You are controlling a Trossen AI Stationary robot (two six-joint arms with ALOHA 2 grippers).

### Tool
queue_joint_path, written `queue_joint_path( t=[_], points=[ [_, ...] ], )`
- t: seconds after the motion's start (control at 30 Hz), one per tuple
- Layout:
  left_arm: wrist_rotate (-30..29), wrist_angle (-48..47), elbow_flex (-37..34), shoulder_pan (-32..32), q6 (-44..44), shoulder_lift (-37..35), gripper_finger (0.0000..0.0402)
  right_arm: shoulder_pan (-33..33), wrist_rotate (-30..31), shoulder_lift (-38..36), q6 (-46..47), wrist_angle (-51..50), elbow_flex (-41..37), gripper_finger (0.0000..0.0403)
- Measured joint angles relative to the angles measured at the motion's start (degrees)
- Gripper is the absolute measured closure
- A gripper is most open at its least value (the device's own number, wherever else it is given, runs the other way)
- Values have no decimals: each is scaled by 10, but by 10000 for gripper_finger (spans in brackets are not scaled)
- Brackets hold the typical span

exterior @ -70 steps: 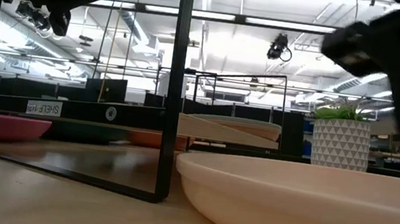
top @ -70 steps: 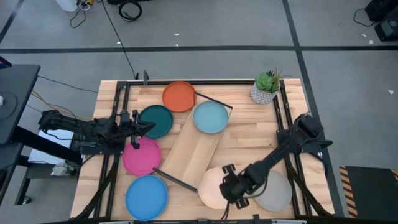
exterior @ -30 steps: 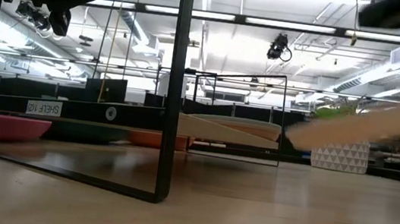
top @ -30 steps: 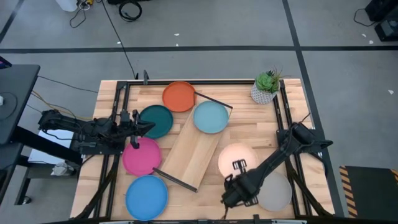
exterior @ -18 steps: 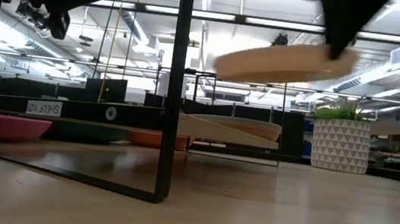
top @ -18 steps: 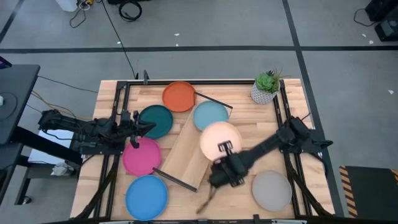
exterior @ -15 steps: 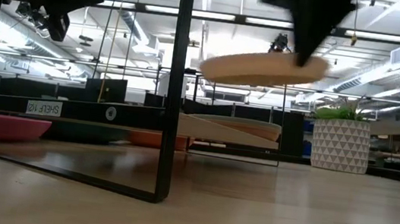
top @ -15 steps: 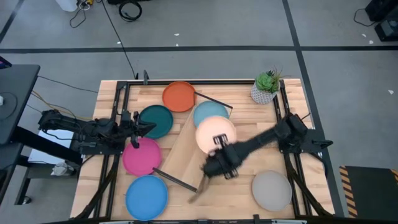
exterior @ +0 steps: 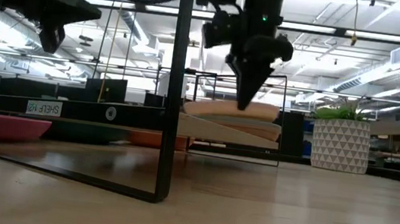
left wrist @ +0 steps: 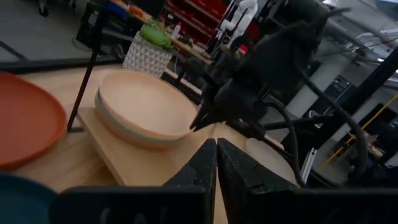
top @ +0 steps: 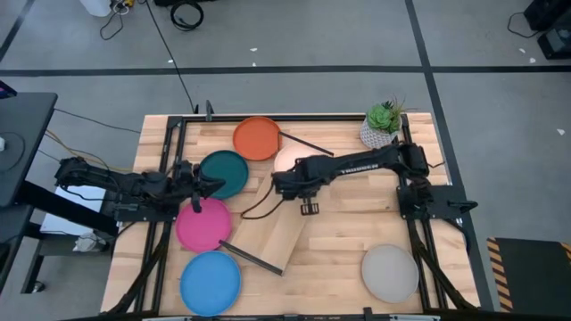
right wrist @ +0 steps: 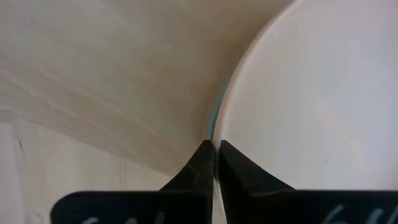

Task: Place and stack plates onto a shelf
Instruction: Stack the light pink plate on top of the light blue plate on the shelf, then stack the gray plate on top of the light pink plate on the shelf

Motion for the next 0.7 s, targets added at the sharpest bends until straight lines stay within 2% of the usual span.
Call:
queue_joint_path(
  t=[0.17, 0.33, 0.5, 0.6, 0.7],
  points=[
    [0, -14, 0, 0, -20, 0, 381, -3, -19, 0, 10, 23, -27, 379],
    [0, -14, 0, 0, -20, 0, 381, -2, -34, 0, 8, 74, -55, 343],
    [0, -13, 0, 0, -20, 0, 381, 11, -63, 0, 22, 89, -48, 312],
    [0, -13, 0, 0, -20, 0, 381, 25, -53, 0, 31, 62, -28, 301],
    [0, -13, 0, 0, -20, 0, 381, 40, -14, 0, 50, 12, 3, 297]
  ],
)
